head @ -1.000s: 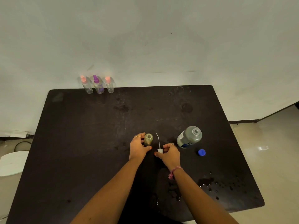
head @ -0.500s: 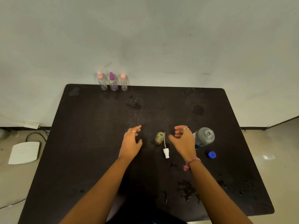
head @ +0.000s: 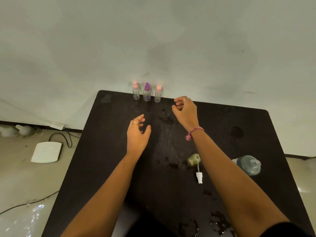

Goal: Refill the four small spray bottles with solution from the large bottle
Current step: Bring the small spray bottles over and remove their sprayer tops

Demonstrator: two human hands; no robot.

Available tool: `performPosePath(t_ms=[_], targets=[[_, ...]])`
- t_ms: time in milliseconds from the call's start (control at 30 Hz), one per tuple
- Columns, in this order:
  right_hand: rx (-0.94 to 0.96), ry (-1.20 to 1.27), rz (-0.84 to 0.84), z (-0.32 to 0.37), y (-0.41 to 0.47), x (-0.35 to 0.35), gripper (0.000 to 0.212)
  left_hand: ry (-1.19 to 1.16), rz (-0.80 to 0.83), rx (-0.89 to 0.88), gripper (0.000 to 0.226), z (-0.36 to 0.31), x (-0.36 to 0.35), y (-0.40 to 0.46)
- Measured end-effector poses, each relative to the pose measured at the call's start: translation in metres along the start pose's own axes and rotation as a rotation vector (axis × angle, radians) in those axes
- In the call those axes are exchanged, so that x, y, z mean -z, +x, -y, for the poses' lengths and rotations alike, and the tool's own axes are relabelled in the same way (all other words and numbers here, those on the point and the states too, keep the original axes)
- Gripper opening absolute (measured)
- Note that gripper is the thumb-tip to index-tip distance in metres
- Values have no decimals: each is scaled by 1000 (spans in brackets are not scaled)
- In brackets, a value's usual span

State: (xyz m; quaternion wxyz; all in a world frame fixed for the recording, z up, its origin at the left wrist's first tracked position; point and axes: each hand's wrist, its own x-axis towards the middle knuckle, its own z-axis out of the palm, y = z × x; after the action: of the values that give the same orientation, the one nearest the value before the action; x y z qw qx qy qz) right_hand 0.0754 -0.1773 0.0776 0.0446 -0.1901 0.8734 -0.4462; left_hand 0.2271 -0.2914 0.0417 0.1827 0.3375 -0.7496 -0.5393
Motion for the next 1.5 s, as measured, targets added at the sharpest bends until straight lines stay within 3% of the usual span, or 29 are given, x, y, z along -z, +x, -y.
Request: performPosePath(t_ms=[233, 400, 533, 600, 767, 1000, 1200, 1367, 1500], targets=[[68, -107, 48, 13, 59, -48, 30, -26, -22, 17, 47, 5, 12, 23], [125, -325, 269, 15, 86, -70, 61, -50, -27, 29, 44, 13, 21, 26], [121, -535, 440, 5, 98, -79, 71, -65, -37, 56, 42, 18, 29, 28], [137, -562, 426, 3, 99, -80, 67, -81, -42, 81, 42, 22, 31, 29], [109, -504, 234, 0, 96, -73, 32, -116, -50, 127, 41, 27, 33, 28], [18, -400, 180, 4, 87, -50, 26, -123, -13, 106, 41, 20, 31, 21], [120, -396, 315, 48, 71, -7, 26, -153, -6, 75, 45, 2, 34, 18], [239, -387, 495, 97, 40, 32, 26, -101, 65, -69, 55, -29, 37, 11], [315, -370, 518, 131, 13, 54, 25, -35, 125, -172, 65, -55, 38, 4]])
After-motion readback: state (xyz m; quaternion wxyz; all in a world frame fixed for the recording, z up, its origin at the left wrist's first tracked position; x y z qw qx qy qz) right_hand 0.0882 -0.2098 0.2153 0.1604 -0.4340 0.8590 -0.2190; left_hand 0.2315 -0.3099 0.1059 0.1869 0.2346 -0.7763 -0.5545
